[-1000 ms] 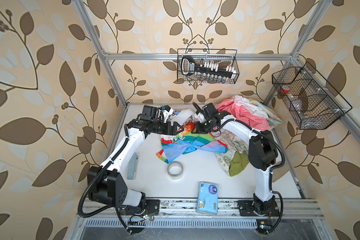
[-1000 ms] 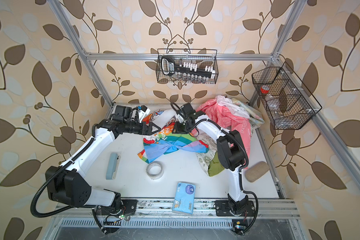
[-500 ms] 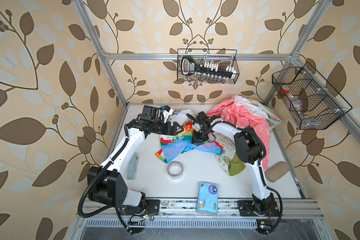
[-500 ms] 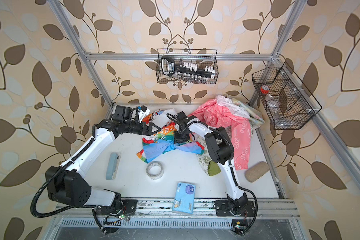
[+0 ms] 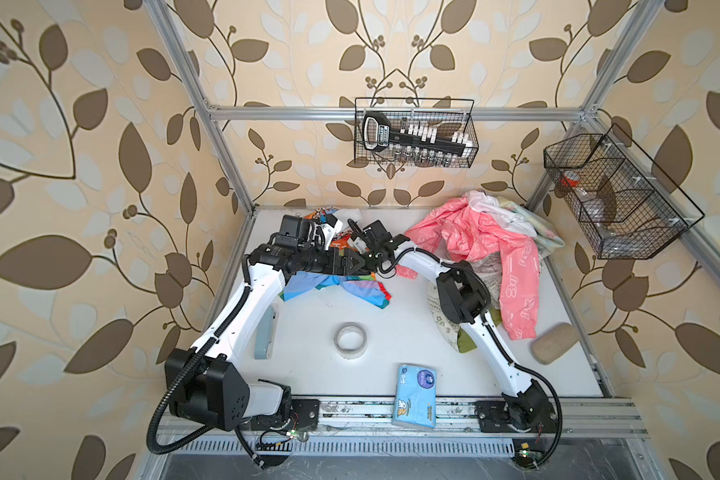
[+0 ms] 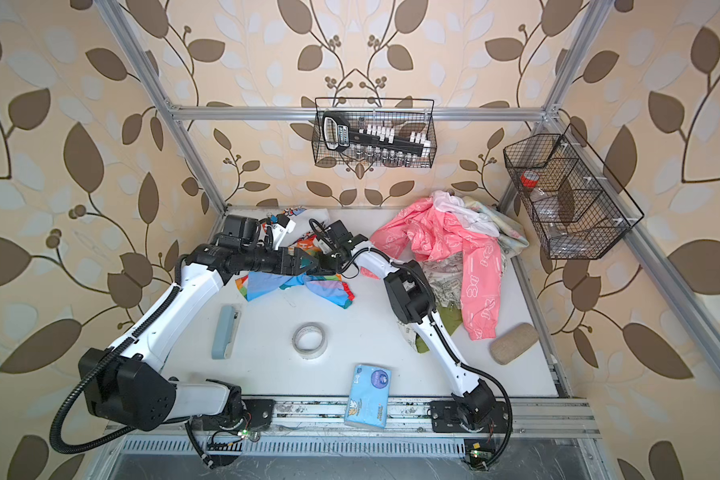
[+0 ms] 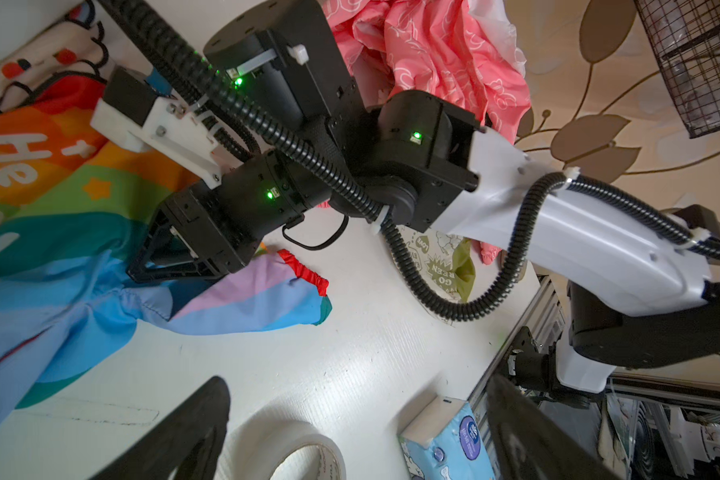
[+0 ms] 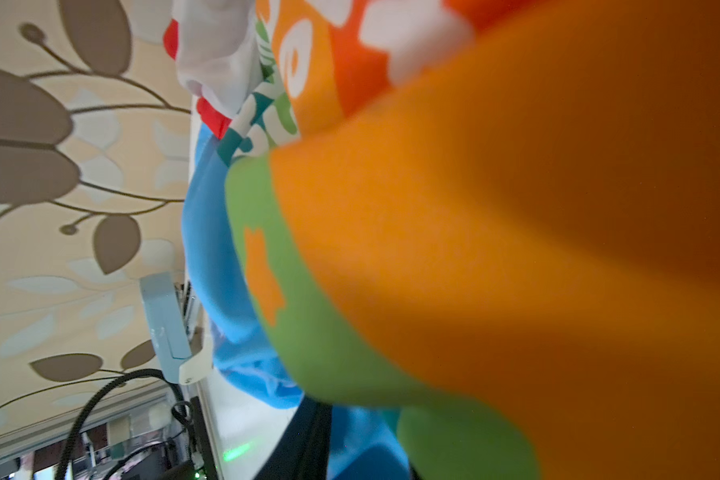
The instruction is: Pick out a specific cloth from the pile
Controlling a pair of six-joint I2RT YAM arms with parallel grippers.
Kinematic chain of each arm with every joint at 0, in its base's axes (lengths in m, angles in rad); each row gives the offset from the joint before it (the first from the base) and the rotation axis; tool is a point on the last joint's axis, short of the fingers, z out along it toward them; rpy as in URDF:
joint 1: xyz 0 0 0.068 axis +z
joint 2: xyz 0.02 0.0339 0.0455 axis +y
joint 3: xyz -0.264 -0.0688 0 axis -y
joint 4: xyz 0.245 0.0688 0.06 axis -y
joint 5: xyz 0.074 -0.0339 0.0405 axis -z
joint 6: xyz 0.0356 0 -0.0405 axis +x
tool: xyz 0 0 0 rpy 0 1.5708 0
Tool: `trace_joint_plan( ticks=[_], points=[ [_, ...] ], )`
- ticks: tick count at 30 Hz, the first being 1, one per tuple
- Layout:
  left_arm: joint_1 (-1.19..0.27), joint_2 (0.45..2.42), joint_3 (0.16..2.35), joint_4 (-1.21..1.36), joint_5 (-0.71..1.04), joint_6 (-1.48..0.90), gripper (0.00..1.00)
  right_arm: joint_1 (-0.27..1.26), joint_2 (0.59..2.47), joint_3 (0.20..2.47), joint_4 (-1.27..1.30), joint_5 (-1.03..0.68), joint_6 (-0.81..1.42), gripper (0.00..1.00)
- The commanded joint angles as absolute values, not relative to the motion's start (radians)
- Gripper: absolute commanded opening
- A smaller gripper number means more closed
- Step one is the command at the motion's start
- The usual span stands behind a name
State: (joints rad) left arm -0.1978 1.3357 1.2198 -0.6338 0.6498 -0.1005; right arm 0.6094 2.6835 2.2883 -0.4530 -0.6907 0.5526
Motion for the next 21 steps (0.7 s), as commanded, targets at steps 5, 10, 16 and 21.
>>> trace_joint_plan(
  ticks=[5, 10, 16, 21],
  points=[
    [-0.204, 1.288, 1.209, -0.658, 0.624, -0.114, 0.96, 0.642, 2.821, 2.316, -0.258, -0.81, 0.696, 0.36],
    [-0.204, 1.287, 1.216, -0.651, 0.623, -0.123, 0.96, 0.648, 2.798, 2.295, -0.274, -0.825, 0.659, 0.42],
    [-0.204, 1.254, 1.229, -0.647, 0.603, -0.12, 0.96, 0.644, 2.578, 2.19, -0.266, -0.721, 0.527, 0.7],
    [-0.204, 1.216, 1.248, -0.641, 0.575, -0.109, 0.99, 0.632, 2.362, 2.09, -0.252, -0.665, 0.493, 0.99]
  ],
)
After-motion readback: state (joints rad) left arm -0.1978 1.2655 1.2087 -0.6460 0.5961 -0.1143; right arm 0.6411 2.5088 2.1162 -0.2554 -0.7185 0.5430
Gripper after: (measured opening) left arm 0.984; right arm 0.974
